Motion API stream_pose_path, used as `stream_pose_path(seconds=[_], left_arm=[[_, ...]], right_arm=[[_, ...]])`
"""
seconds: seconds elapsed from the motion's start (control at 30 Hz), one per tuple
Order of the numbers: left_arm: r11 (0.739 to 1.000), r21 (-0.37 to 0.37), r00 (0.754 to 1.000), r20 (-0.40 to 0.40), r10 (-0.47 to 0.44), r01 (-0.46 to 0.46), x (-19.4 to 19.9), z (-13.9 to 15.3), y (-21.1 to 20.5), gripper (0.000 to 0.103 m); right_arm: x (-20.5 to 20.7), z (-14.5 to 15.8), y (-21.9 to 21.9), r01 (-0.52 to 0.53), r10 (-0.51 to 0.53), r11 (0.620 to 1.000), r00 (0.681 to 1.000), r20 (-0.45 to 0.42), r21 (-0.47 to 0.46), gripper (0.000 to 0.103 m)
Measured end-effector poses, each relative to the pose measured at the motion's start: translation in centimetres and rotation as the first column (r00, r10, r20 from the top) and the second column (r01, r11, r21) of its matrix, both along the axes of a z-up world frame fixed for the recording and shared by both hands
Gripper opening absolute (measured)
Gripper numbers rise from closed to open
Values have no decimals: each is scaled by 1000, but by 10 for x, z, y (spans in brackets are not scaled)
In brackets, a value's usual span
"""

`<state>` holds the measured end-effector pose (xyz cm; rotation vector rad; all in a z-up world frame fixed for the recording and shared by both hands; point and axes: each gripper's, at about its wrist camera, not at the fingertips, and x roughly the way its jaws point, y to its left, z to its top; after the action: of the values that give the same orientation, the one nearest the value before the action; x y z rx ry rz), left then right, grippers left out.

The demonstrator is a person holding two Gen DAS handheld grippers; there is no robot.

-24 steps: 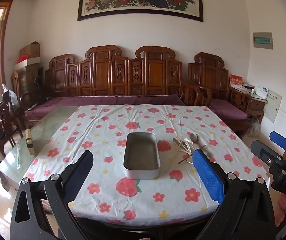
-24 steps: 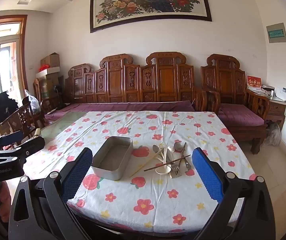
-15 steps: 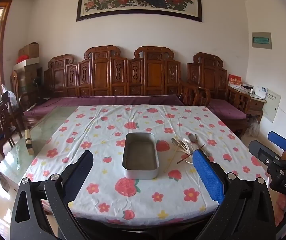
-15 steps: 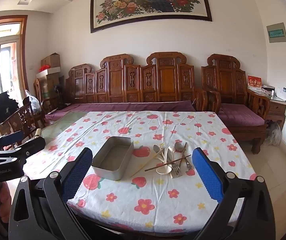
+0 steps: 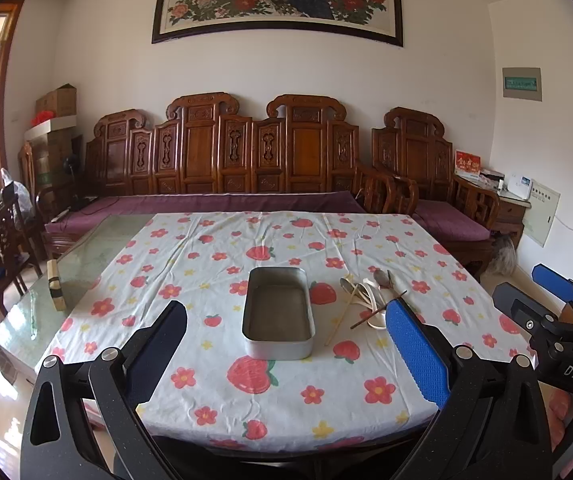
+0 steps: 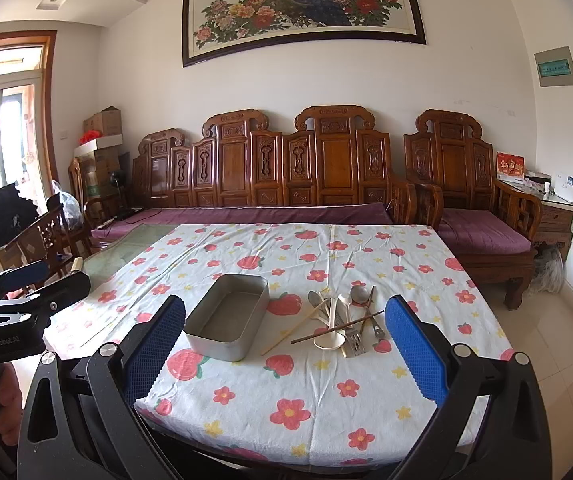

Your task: Organize utensils

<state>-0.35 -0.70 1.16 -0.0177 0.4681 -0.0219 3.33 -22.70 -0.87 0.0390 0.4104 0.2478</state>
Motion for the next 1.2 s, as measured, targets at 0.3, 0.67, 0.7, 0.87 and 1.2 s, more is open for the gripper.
stream_pose_path(seconds=[0.3, 0.67, 0.7, 0.87, 1.2], left_arm=[[1000, 1, 1000, 2, 2, -2, 0, 2, 0, 97], [1000, 1, 1000, 4, 1, -1, -1, 3, -1, 97], [1000, 1, 1000, 4, 1, -1, -1, 2, -1, 97], [1000, -1, 1000, 6, 1, -1, -1, 2, 0, 97], [1000, 0, 1000, 7, 2, -2, -1, 2, 0, 97]], right_arm=[[-1, 3, -1, -2, 2, 1000, 1000, -2, -2, 100], [-2, -2, 0, -2, 2, 1000, 1000, 2, 0, 100], [-2, -2, 1, -1, 1, 1000, 1000, 3, -1, 100], [-2, -1, 1, -2, 2, 1000, 1000, 3, -2, 100], [-3, -3, 1, -2, 2, 1000, 1000, 3, -2, 100]])
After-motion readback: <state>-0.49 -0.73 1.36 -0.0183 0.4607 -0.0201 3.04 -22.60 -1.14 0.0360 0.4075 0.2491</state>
